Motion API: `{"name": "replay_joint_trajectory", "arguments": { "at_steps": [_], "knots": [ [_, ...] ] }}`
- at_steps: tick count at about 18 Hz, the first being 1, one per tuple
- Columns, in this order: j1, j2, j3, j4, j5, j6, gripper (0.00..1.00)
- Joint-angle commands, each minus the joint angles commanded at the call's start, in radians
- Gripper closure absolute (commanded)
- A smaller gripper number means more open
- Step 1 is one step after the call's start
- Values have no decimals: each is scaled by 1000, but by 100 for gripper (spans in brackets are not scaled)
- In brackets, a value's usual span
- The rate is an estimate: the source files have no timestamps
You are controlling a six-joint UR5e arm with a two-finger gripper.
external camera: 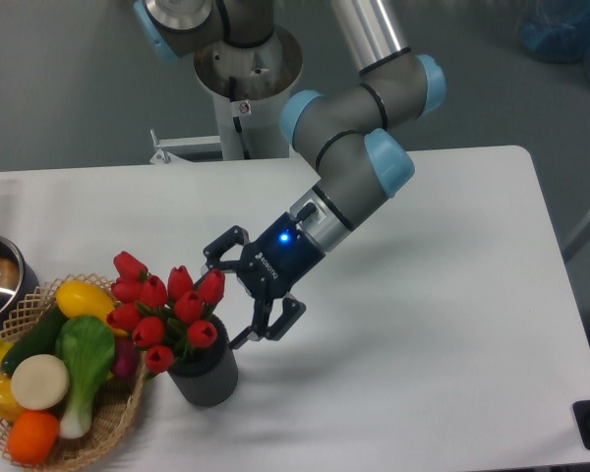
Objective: Pick up the flowers from the vase
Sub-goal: 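Lower the open gripper around the tulip stems above the grey vase, then close the gripper on the tulip stems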
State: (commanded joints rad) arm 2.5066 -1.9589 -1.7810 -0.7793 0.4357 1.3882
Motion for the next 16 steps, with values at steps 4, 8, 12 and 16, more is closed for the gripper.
{"name": "replay_joint_trajectory", "arguments": {
  "at_steps": [4,8,12,16],
  "knots": [
    [-15,-8,-2,0,0,8,0],
    [-26,-8,-11,0,-8,8,0],
    [-28,-11,-12,0,-44,8,0],
    [-28,-18,-9,0,-60,8,0]
  ]
}}
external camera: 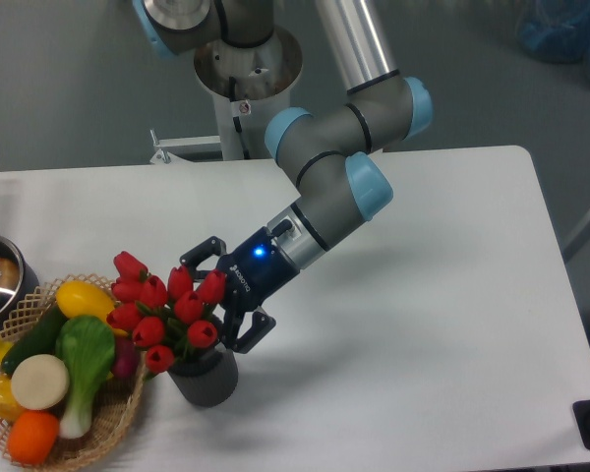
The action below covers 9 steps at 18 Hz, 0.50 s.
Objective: Pick up the flowers from the vase
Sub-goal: 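Close the gripper on the tulip stems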
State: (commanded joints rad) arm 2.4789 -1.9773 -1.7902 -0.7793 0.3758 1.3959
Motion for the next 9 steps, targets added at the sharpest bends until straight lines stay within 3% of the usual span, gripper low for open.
{"name": "replay_joint_trajectory", "arguments": {
  "at_steps": [9],
  "knots": [
    [0,-11,6,0,-18,15,0]
  ]
}}
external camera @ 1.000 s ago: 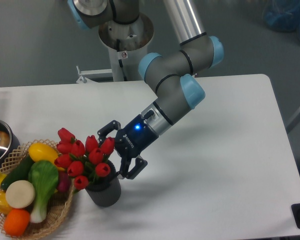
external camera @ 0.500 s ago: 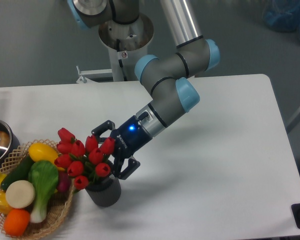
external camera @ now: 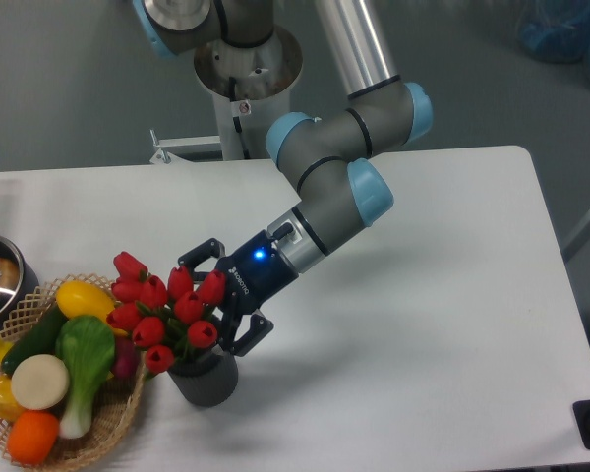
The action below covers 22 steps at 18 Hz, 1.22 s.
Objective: Pick up the flowers from the vase
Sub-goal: 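Close the gripper on the tulip stems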
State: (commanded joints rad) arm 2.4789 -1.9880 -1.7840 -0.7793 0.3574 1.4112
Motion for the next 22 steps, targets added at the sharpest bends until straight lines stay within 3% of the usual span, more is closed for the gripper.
{"name": "replay_joint_trajectory", "arguments": {
  "at_steps": [8,11,14,18,22],
  "knots": [
    [0,-8,2,0,-25,31,1],
    [0,-8,2,0,-25,31,7],
    [0,-8,3,0,-25,31,23],
    [0,-14,3,0,-25,31,34],
    [0,-15,2,0,-25,48,41]
  ]
}}
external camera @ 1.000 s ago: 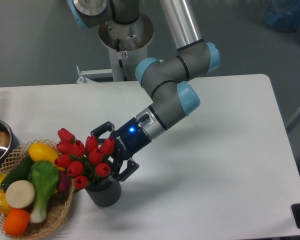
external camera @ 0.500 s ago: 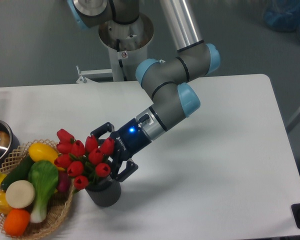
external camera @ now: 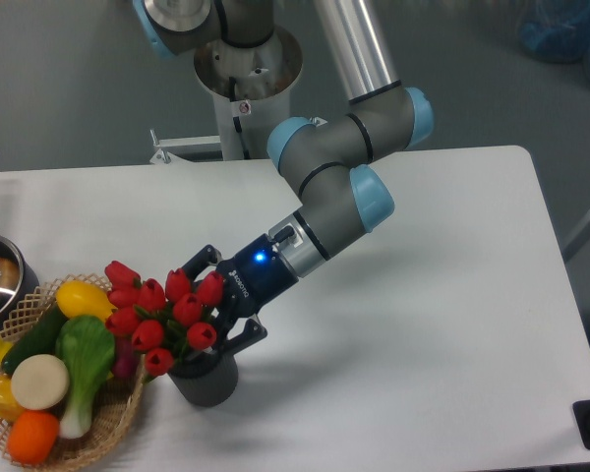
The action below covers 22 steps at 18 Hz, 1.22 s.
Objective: Pick up the flowers from the vase
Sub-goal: 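Close the gripper on the tulip stems, then lift the gripped tulip bouquet up out of the grey vase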
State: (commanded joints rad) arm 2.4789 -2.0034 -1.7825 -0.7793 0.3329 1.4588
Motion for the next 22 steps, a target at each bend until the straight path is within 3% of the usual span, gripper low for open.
{"name": "replay_joint_trajectory", "arguments": {
  "at_steps": [2,5,7,14,22],
  "knots": [
    [2,0,0,0,0,2,50],
    [3,0,0,0,-15,3,51],
    [5,2,-2,0,-21,3,58],
    [8,5,-6,0,-21,2,67],
    [18,15,-12,0,-60,-1,67]
  ]
}}
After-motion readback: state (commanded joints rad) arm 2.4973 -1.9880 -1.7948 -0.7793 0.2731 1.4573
